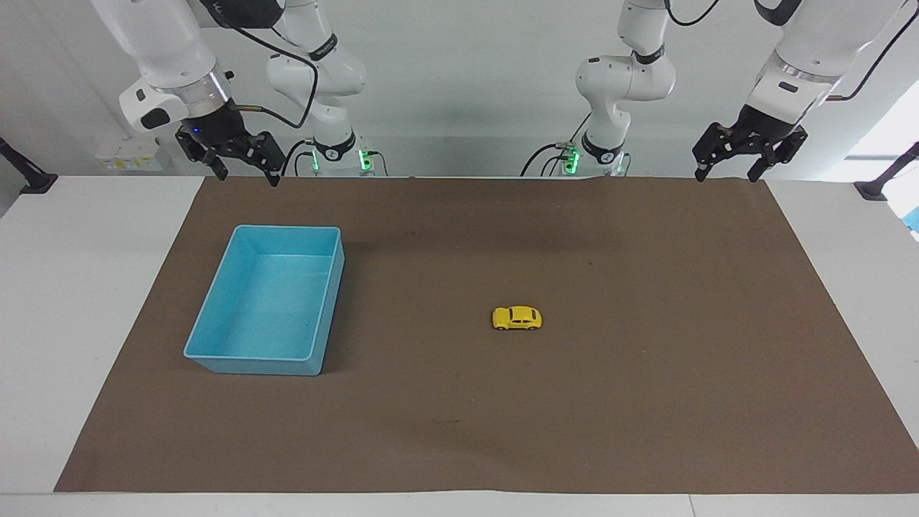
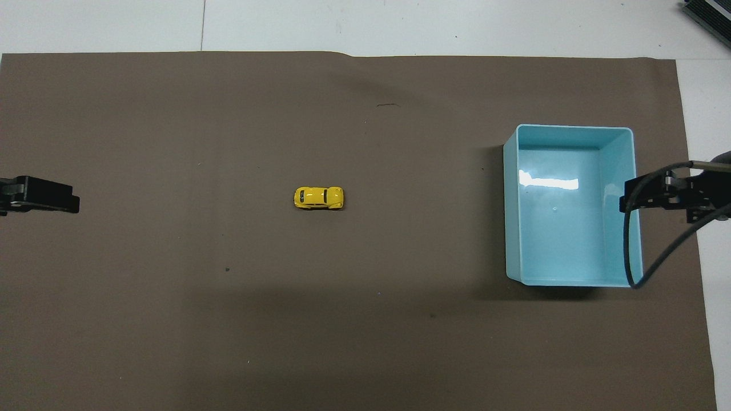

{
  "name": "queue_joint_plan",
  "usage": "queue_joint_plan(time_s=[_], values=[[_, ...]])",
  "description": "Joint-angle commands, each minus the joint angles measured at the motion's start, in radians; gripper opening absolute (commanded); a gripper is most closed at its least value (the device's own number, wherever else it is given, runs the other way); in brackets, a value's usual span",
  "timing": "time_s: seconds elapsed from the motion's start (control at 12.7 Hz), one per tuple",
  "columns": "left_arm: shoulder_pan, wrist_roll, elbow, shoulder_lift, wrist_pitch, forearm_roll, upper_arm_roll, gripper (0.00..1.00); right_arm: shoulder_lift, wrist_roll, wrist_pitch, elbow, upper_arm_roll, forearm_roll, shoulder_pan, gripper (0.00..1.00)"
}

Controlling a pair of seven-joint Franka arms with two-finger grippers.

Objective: Wind up and store yellow beetle car

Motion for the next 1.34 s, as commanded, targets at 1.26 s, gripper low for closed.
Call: queue_joint_plan(time_s=[1.26], values=[[-0.158,-1.095,-0.212,0.037,0.271,-0.065,-0.017,1.00,-0.010,-0.017,0.002,-0.006,0.000,0.027,-0.010,1.00]])
